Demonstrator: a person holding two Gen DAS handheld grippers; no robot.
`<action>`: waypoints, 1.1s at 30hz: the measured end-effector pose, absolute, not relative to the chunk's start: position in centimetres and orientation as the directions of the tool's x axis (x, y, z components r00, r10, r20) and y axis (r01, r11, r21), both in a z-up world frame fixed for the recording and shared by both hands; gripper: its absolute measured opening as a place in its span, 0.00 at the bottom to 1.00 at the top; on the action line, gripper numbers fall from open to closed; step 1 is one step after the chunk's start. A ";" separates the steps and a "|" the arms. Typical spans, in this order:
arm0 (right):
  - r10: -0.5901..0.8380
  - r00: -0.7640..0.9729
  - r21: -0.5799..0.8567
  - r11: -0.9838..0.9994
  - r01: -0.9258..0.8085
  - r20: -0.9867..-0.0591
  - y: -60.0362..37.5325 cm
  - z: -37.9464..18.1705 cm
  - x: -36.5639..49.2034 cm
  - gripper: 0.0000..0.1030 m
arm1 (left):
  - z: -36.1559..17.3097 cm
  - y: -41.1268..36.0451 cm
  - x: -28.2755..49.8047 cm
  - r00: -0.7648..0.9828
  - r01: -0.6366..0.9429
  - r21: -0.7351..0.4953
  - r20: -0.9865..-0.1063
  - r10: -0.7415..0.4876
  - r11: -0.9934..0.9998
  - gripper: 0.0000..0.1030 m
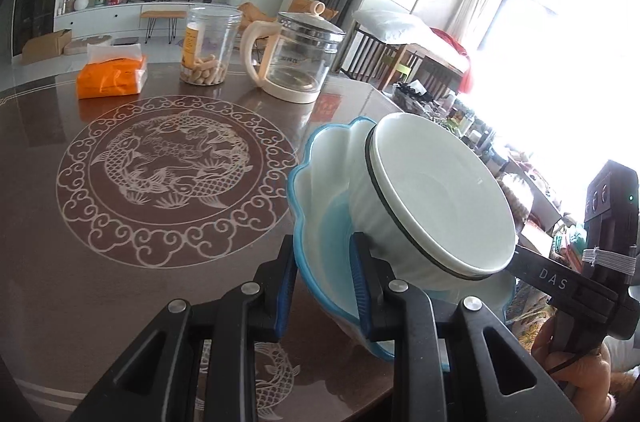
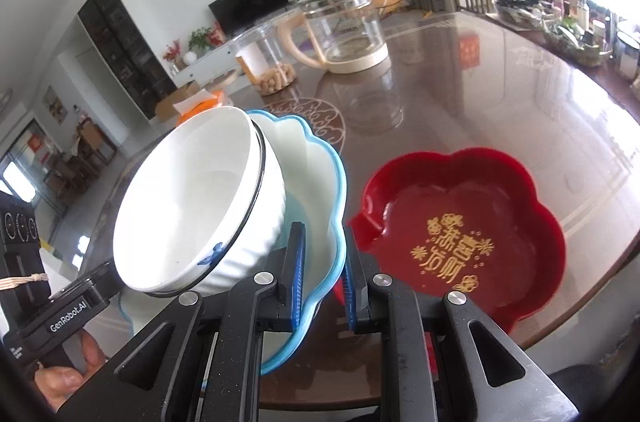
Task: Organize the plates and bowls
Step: 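Lift the scalloped bowl stack with both grippers and carry it over the red plates, then lower the bowl stack onto the red plates and open both grippers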
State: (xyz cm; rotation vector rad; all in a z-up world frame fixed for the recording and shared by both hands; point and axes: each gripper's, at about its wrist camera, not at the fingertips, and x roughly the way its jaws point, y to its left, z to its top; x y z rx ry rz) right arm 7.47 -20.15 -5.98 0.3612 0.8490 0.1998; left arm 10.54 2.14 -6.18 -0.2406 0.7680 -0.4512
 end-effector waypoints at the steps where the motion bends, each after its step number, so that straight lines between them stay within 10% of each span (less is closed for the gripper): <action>1: 0.292 0.656 0.379 0.925 -0.010 -0.696 -21.3 -5.8 7.4 0.18 | -6.2 0.9 11.0 0.620 0.321 -0.377 -0.610 -0.493 0.869 0.25; 26: 0.171 0.666 0.376 0.910 0.176 -0.726 -30.8 -11.1 6.8 0.26 | -9.2 -6.6 12.9 0.577 0.374 -0.284 -0.674 -0.461 0.883 0.27; 29: 0.162 0.677 0.382 0.905 0.188 -0.718 -31.4 -10.6 6.4 0.42 | -8.8 -5.1 12.9 0.584 0.326 -0.278 -0.692 -0.424 0.904 0.47; 31: 0.150 0.690 0.384 0.902 0.197 -0.708 -31.9 -9.9 5.8 0.44 | -8.3 -3.8 12.1 0.616 0.282 -0.260 -0.689 -0.382 0.924 0.78; 33: 0.134 0.707 0.386 0.898 0.209 -0.695 -32.3 -8.9 4.8 0.46 | -7.3 -2.9 10.7 0.668 0.253 -0.191 -0.675 -0.314 0.948 0.84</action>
